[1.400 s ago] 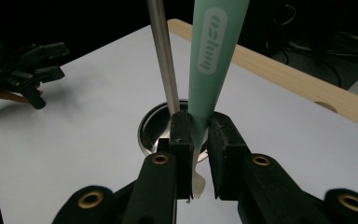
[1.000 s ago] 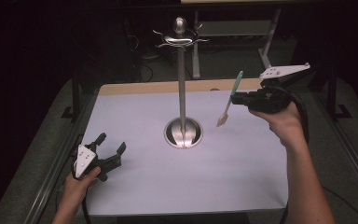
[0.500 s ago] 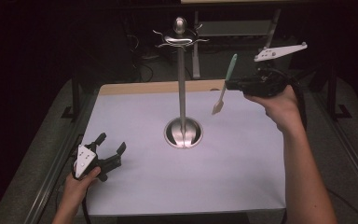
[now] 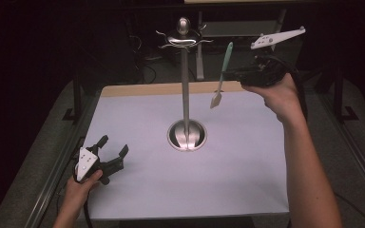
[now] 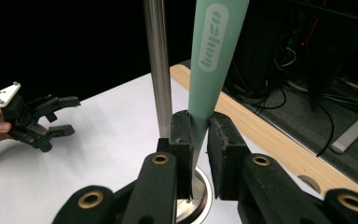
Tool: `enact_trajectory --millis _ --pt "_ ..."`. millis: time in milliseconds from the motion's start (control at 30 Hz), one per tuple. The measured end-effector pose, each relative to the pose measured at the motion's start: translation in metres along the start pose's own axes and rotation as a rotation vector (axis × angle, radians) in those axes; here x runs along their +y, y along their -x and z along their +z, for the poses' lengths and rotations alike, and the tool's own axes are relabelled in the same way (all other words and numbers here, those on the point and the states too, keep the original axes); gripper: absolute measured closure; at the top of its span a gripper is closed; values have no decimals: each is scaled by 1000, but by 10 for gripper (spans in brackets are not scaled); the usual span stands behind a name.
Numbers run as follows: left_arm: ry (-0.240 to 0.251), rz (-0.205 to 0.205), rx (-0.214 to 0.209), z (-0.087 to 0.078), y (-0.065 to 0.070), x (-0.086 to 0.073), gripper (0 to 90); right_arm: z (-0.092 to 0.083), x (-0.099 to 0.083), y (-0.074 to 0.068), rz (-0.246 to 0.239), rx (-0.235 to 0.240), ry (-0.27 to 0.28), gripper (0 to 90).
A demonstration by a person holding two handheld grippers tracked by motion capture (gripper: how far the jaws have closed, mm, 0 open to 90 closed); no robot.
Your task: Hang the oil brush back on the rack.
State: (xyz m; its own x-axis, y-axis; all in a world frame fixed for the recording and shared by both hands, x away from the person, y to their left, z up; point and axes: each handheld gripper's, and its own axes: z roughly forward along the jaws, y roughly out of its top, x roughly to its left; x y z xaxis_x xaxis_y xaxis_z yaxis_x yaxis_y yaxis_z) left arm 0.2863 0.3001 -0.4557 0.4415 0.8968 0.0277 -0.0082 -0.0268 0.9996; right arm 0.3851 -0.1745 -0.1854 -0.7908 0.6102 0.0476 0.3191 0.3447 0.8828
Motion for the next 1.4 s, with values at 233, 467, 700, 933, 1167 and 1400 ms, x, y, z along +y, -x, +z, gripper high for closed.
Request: enact_trajectory --millis 233,467,700,933,1167,1400 --pt "0 0 0 0 0 0 146 6 15 -3 -17 15 -12 802" --pt "1 0 0 0 0 0 145 16 23 -7 -31 41 -26 802" --pt "0 1 -1 0 0 0 145 20 26 -8 -40 57 -41 802" --pt "1 1 -1 0 0 0 145 24 30 -10 -47 65 -60 802" --pt "1 -5 0 0 0 0 145 28 32 -10 -46 75 -70 802" --pt "3 0 -1 0 0 0 145 28 31 -10 -45 81 -77 803"
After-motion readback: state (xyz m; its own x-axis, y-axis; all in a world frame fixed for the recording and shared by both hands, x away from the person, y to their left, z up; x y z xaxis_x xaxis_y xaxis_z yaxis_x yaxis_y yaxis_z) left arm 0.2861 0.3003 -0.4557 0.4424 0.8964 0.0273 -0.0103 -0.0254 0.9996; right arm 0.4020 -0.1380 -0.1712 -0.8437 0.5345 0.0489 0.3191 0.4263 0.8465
